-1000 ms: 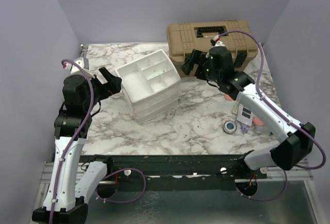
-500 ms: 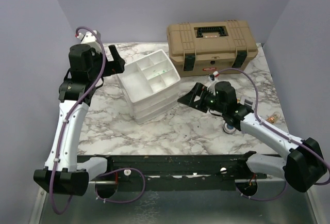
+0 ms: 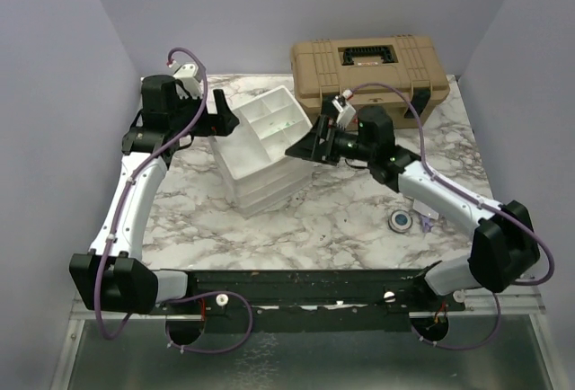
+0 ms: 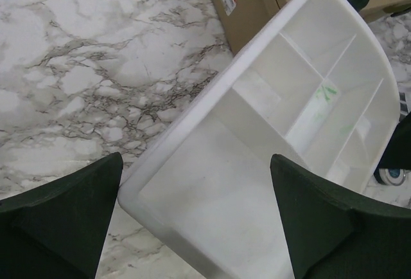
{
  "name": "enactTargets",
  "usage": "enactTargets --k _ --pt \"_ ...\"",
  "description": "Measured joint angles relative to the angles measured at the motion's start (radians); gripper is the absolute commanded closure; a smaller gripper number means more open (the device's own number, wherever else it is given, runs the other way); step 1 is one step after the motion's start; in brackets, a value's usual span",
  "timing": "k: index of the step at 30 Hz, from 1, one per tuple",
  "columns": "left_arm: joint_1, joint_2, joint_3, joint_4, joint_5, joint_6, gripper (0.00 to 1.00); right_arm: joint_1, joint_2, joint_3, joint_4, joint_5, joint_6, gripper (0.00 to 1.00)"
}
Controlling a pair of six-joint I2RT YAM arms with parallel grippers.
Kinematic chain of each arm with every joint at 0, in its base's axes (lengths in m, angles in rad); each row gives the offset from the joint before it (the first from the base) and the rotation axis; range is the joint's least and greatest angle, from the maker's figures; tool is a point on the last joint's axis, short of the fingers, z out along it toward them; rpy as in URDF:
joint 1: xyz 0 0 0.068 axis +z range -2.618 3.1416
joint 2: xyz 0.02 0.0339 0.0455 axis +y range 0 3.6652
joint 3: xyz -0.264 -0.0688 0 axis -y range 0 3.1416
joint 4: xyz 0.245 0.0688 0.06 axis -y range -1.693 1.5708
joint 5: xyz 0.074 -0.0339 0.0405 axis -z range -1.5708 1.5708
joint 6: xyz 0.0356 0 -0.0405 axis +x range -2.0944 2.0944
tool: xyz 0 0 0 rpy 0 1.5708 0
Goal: Organize the makeup
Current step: Move the storage box.
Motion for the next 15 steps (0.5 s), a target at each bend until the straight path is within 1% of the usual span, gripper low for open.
enactTargets --k 3,6,9,13,15 --pt "0.002 -0.015 -0.042 0.022 0.026 0.003 0.06 0.0 0.081 0.175 -0.149 0.025 -0.081 0.0" --pt "0.005 -0.063 -0.105 0.029 0.042 -0.003 0.1 -0.005 0.151 0.286 -0.242 0.053 -0.139 0.0" --pt "0.002 -0.135 -0.168 0.013 0.072 -0.024 0.11 -0.003 0.18 0.313 -0.257 0.044 -0.162 0.0" --pt "0.002 -0.218 -0.222 0.003 0.106 -0.057 0.16 -0.003 0.181 0.311 -0.251 0.011 -0.161 0.0" --pt "0.002 -0.243 -0.238 0.003 0.111 -0.064 0.17 -0.002 0.18 0.298 -0.231 -0.007 -0.157 0.0"
